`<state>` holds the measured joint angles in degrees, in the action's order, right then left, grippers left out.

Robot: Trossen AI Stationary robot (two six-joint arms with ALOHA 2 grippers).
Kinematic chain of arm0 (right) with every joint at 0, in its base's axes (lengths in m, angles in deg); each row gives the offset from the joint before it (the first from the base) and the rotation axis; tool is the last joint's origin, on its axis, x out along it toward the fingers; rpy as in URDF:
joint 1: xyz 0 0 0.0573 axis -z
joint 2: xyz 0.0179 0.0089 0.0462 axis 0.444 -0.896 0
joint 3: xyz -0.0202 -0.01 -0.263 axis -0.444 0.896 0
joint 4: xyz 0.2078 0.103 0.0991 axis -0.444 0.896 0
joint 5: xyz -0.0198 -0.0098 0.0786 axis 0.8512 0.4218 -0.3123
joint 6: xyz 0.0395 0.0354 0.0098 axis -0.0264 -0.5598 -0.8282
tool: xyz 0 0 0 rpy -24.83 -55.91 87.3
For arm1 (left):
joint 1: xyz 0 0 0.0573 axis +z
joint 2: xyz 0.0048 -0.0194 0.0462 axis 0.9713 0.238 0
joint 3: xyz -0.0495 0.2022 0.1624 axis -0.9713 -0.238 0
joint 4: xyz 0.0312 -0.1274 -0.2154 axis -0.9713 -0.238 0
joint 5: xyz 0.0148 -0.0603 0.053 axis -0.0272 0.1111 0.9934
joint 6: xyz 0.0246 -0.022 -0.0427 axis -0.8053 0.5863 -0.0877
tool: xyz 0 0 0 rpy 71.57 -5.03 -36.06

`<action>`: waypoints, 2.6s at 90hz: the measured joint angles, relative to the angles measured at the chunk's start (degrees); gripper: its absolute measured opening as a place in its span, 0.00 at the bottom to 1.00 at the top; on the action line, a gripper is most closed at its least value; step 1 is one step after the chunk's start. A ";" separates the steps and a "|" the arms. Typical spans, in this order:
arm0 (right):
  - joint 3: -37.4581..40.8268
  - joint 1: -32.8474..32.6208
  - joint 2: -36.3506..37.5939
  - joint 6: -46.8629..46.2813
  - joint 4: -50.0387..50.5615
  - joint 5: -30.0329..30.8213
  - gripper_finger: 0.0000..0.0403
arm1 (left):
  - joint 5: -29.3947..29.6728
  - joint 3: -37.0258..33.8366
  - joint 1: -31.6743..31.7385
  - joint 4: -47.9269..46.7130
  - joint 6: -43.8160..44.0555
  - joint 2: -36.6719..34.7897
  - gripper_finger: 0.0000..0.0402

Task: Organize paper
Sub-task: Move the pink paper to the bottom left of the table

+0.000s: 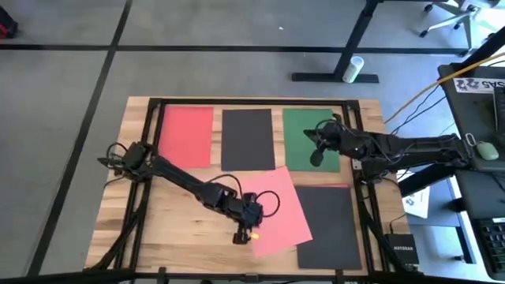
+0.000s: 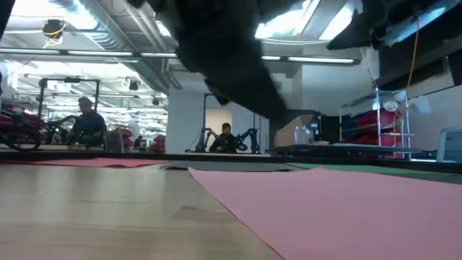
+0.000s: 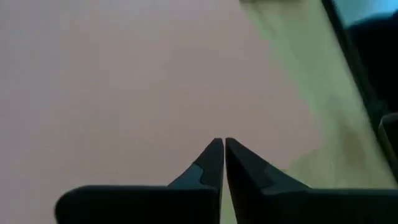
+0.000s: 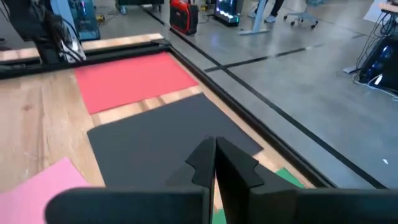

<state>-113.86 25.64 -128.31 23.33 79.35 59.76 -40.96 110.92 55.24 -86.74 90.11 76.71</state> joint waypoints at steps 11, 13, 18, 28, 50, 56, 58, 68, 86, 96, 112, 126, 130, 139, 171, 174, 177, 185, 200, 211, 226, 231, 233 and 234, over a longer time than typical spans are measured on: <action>-1.50 -0.01 0.02 1.21 0.03 -0.02 0.00 | -0.35 0.00 -0.29 1.39 3.08 2.32 0.00; -1.69 -0.01 0.00 1.39 0.07 -0.08 0.00 | -0.33 0.00 -0.41 1.24 3.49 2.85 0.00; -2.05 0.00 0.02 2.18 0.12 -0.54 0.00 | -0.34 0.00 -0.85 1.37 5.08 4.32 0.00; -2.62 0.01 0.00 3.52 0.56 -0.95 0.00 | -0.62 0.04 -2.20 4.04 7.53 7.14 0.00; -4.23 0.00 0.00 4.96 2.00 -1.48 0.00 | -0.90 0.09 -3.92 8.41 10.76 8.57 0.00; -4.67 -0.01 0.00 4.95 2.21 -2.46 0.00 | -0.88 0.02 -3.96 9.11 11.07 8.55 0.00; -4.76 -0.01 0.02 4.93 2.22 -2.76 0.00 | -0.87 0.02 -3.96 9.31 11.22 8.55 0.00; -5.15 -0.01 0.00 3.99 2.23 -3.02 0.00 | -0.82 0.00 -3.57 9.88 13.04 8.55 0.00; -5.15 -0.01 0.00 3.88 2.28 -3.03 0.00 | 1.26 -0.07 -1.53 13.53 15.40 8.55 0.00; -5.15 -0.01 0.00 3.83 2.48 -3.03 0.00 | 1.38 -0.07 -0.36 16.55 15.61 8.52 0.00; -5.15 0.01 0.00 3.84 2.65 -3.01 0.00 | 1.80 -0.04 1.07 18.27 15.58 8.41 0.00; -5.15 -0.01 0.00 3.83 3.00 -3.01 0.00 | 2.03 -0.04 0.53 11.13 14.10 8.41 0.00; -5.15 -0.01 0.00 3.84 3.08 -3.02 0.00 | 2.04 -0.04 -0.22 8.91 13.69 8.41 0.00; -5.15 -0.01 0.02 3.83 3.09 -3.02 0.00 | 2.02 0.19 -2.32 3.93 12.23 7.93 0.00; -5.15 -0.01 0.00 3.79 3.12 -3.03 0.00 | 4.25 0.10 -6.08 -3.64 12.52 6.01 0.00; -5.15 -0.01 0.00 3.79 3.13 -3.03 0.00 | 4.34 0.00 -6.08 -4.29 12.55 5.34 0.00; -5.15 -0.01 0.00 3.79 3.11 -3.03 0.00 | 4.45 -0.07 -6.07 -4.74 12.54 4.86 0.00; -5.15 -0.01 0.00 3.79 3.16 -3.05 0.00 | 4.96 -0.28 -5.87 -5.47 12.45 3.45 0.00; -5.15 -0.01 0.01 3.79 3.82 -3.05 0.00 | 6.67 -0.74 -5.51 -2.92 12.63 -0.22 0.00; -5.15 -0.01 0.02 3.53 3.86 -3.09 0.00 | 8.31 -2.69 -5.53 0.72 12.70 -2.51 0.00; -5.15 -0.01 0.00 3.07 3.81 -4.54 0.00 | 8.68 -8.03 -5.53 12.29 13.79 -7.05 0.00; -5.15 -0.01 0.00 3.07 3.88 -4.58 0.00 | 8.68 -10.41 -5.62 16.22 13.89 -8.11 0.00; -5.15 -0.01 0.00 3.07 3.86 -4.58 0.00 | 8.70 -11.27 -5.62 17.83 14.00 -8.56 0.00; -5.15 -0.01 0.00 3.07 3.83 -4.58 0.00 | 8.70 -11.68 -5.63 18.70 14.05 -8.82 0.00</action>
<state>-119.01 25.63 -128.31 26.40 83.18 55.18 -32.27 99.24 49.61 -68.03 104.15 67.89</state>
